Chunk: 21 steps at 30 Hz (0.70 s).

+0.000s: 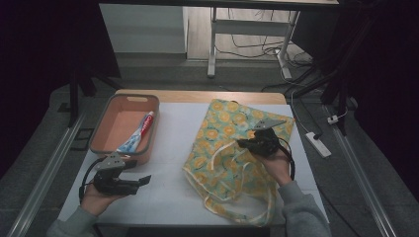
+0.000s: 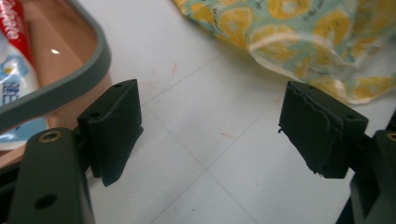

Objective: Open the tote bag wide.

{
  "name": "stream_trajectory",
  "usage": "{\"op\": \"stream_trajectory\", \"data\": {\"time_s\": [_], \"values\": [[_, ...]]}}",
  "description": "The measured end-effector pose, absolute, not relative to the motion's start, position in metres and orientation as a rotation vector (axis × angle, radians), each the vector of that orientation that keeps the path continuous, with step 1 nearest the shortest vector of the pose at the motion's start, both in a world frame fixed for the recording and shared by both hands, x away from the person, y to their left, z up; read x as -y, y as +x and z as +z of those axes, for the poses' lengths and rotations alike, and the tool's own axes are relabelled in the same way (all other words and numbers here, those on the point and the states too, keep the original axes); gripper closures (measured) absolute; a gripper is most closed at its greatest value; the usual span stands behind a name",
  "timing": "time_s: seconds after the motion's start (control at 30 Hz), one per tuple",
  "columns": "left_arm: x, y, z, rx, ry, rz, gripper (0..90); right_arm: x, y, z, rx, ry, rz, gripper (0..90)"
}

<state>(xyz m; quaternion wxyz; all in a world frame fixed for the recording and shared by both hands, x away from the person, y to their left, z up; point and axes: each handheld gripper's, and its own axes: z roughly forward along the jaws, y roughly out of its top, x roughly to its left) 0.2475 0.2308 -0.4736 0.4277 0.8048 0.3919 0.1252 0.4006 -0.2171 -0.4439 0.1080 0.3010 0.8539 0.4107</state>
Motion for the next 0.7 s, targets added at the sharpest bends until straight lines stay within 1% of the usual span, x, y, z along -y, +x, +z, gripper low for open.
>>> {"op": "stream_trajectory", "data": {"time_s": [0.07,0.13,0.33,0.5,0.7], "values": [[-0.226,0.246,-0.471,-0.948,2.018,0.309,22.4,0.220,0.404,-0.446,-2.514,0.913,1.220,89.7],[-0.219,0.245,-0.468,-0.919,2.029,0.310,23.4,0.227,0.411,-0.457,-2.526,0.958,1.191,89.7],[-0.184,0.250,-0.461,-0.820,2.097,0.288,23.5,0.230,0.413,-0.464,-2.541,0.964,1.152,89.7],[-0.147,0.268,-0.464,-0.747,2.173,0.280,23.5,0.226,0.412,-0.467,-2.554,0.947,1.131,89.7],[-0.100,0.293,-0.465,-0.655,2.220,0.252,23.1,0.225,0.411,-0.469,-2.567,0.938,1.116,89.7]]}}
